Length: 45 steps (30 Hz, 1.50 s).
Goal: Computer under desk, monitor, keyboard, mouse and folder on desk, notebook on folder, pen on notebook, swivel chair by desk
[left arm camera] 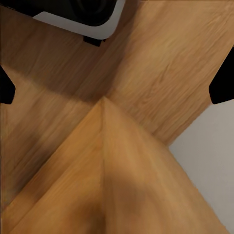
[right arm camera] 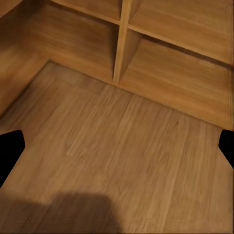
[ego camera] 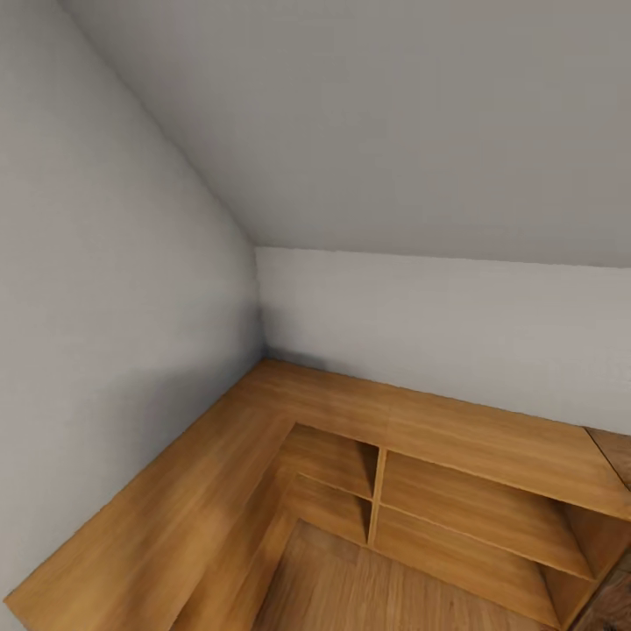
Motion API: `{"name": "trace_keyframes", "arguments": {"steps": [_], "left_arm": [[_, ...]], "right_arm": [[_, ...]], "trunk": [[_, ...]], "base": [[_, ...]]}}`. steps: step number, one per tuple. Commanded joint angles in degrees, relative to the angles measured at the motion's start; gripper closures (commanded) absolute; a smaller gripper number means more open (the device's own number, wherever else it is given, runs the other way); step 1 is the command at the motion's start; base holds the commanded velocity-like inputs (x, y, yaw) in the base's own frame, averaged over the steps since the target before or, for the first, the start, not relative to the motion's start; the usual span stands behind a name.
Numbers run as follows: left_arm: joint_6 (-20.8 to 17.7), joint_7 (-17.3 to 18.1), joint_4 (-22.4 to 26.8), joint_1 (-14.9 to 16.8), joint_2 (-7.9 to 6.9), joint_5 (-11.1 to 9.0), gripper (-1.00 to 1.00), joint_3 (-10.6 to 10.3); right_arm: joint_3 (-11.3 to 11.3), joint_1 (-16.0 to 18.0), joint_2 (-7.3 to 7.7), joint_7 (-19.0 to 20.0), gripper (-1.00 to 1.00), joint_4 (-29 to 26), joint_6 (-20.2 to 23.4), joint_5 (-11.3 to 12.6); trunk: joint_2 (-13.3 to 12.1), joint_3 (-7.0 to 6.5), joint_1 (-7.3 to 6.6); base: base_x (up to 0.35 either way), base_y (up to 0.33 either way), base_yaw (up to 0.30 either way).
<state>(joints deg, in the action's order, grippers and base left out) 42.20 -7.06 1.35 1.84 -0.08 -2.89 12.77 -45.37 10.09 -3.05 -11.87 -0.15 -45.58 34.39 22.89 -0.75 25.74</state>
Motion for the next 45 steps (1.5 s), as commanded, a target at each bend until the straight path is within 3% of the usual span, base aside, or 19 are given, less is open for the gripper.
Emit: {"name": "trace_keyframes", "arguments": {"steps": [1,17,45], "left_arm": [[0.2,-0.1,0.0,0.0,0.0,-0.3,-1.0,-0.2],[0.2,-0.1,0.0,0.0,0.04,-0.3,-1.0,-0.2],[0.2,0.0,0.0,0.0,0.04,-0.3,-1.0,-0.3]], "right_arm": [[-0.5,0.0,-0.03,-0.4,-1.0,0.0,0.0,0.1],[-0.5,0.0,-0.02,-0.4,-1.0,0.0,0.0,0.1],[-0.5,0.0,-0.02,-0.4,-1.0,0.0,0.0,0.1]], "trunk": [[0.0,0.02,0.05],[0.0,0.02,0.05],[0.0,0.02,0.05]], "base": [[0.291,0.0,-0.3],[0.282,0.0,-0.3],[0.009,0.0,-0.3]]}}
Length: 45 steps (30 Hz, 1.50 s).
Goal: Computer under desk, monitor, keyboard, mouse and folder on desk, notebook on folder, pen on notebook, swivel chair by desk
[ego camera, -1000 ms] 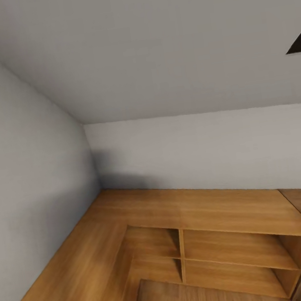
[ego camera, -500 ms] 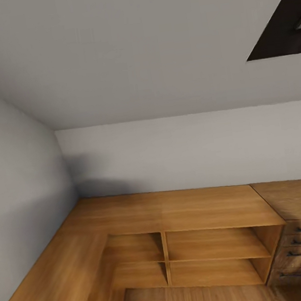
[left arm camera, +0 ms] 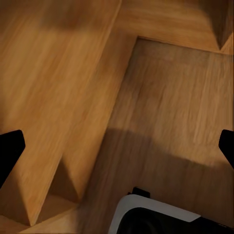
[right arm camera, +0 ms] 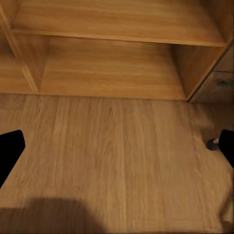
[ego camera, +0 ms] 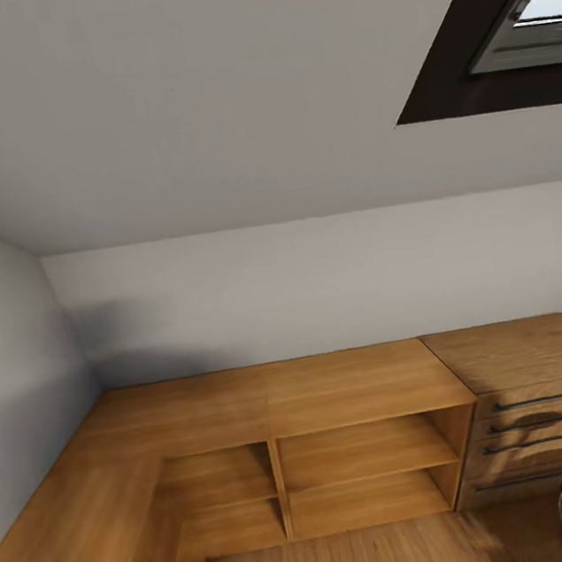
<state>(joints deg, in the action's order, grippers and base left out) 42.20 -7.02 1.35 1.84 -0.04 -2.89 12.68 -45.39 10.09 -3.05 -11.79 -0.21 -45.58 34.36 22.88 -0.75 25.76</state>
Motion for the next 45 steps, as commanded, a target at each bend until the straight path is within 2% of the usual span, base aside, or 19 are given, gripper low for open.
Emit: {"name": "trace_keyframes", "arguments": {"steps": [1,15,26,37,45], "left_arm": [[0.2,-0.1,0.0,0.0,-0.01,-0.3,-1.0,-0.2],[0.2,-0.1,0.0,0.0,-0.05,-0.3,-1.0,-0.2],[0.2,-0.1,0.0,0.0,-0.09,-0.3,-1.0,-0.2],[0.2,-0.1,0.0,0.0,-0.05,-0.3,-1.0,-0.2],[0.2,-0.1,0.0,0.0,-0.05,-0.3,-1.0,-0.2]], "right_arm": [[-0.5,0.0,-0.03,-0.4,-1.0,0.0,0.0,0.1],[-0.5,0.0,-0.03,-0.4,-1.0,0.0,0.0,0.1],[-0.5,0.0,-0.09,-0.5,-1.0,0.0,0.0,0.1],[-0.4,0.0,-0.11,-0.5,-1.0,0.0,0.0,0.1],[-0.5,0.0,-0.1,-0.5,-1.0,0.0,0.0,0.1]], "trunk": [[0.0,0.02,0.02],[0.0,0.02,0.02],[0.0,0.02,0.02],[0.0,0.02,0.02],[0.0,0.02,0.02]], "base": [[0.0,0.0,-0.3],[0.2,0.0,-0.3],[0.037,0.004,-0.3],[0.205,0.175,-0.3],[0.085,0.045,-0.3]]}}
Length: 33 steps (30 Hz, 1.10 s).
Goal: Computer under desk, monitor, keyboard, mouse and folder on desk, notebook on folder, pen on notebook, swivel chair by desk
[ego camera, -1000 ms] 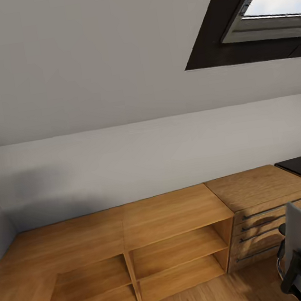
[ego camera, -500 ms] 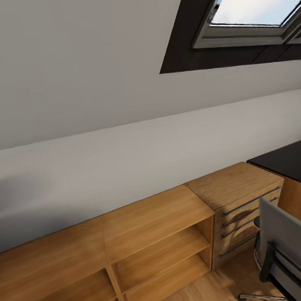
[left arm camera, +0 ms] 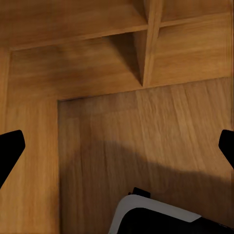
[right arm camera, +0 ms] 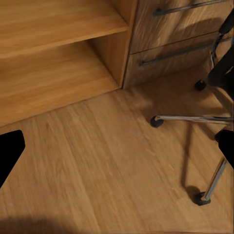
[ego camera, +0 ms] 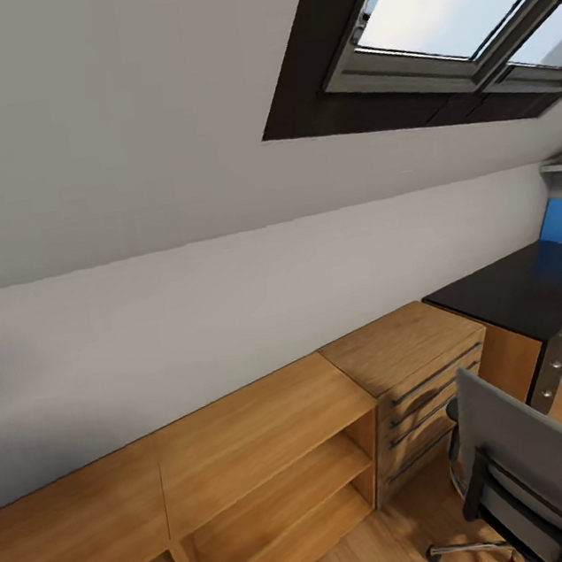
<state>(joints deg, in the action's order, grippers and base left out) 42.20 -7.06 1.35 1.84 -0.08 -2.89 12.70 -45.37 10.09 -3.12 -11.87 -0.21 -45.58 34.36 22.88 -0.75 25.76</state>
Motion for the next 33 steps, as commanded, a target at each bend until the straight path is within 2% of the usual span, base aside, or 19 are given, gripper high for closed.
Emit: {"name": "trace_keyframes", "arguments": {"steps": [1,33], "left_arm": [[0.2,-0.1,0.0,0.0,0.0,-0.3,-1.0,-0.2],[0.2,-0.1,0.0,0.0,0.0,-0.3,-1.0,-0.2]], "right_arm": [[-0.5,0.0,-0.03,-0.4,-1.0,0.0,0.0,0.1],[-0.5,0.0,-0.04,-0.4,-1.0,0.1,0.0,0.1]], "trunk": [[0.0,0.02,0.02],[0.0,0.02,0.02]], "base": [[0.02,0.011,-0.3],[0.002,0.001,-0.3]]}}
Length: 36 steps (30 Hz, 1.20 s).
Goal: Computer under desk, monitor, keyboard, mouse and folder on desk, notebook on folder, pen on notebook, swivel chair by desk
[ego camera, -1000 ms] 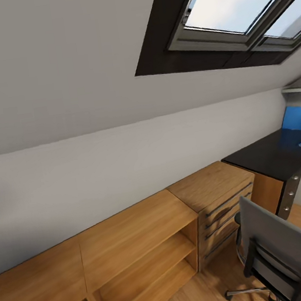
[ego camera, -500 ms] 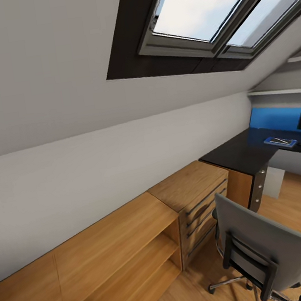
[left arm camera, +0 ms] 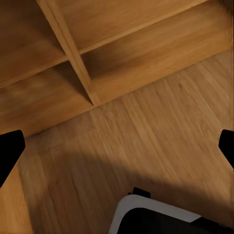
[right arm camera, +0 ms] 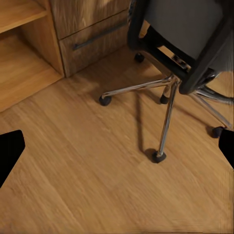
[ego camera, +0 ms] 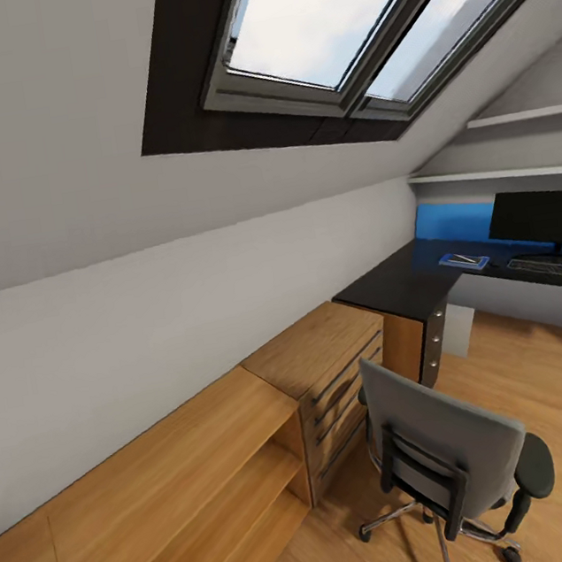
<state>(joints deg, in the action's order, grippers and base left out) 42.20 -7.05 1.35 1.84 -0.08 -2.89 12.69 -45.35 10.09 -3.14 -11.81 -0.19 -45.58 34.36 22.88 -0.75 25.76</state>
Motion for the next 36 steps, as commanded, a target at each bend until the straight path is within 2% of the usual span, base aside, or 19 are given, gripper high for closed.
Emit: {"name": "trace_keyframes", "arguments": {"steps": [1,24,36], "left_arm": [[0.2,0.0,0.0,0.0,0.0,-0.3,-1.0,-0.2],[0.3,0.0,0.0,0.0,0.08,-0.3,-1.0,-0.2],[0.3,-0.1,0.0,0.0,0.08,-0.2,-1.0,-0.2]], "right_arm": [[-0.5,0.0,-0.03,-0.4,-1.0,0.0,0.0,0.1],[-0.5,0.0,0.0,-0.5,-1.0,0.0,0.0,0.1],[-0.5,0.0,0.0,-0.5,-1.0,0.0,0.0,0.1]], "trunk": [[0.0,0.02,0.02],[0.0,0.02,0.02],[0.0,0.02,0.02]], "base": [[0.0,0.0,-0.3],[0.006,0.004,-0.3],[0.255,0.122,-0.3]]}}
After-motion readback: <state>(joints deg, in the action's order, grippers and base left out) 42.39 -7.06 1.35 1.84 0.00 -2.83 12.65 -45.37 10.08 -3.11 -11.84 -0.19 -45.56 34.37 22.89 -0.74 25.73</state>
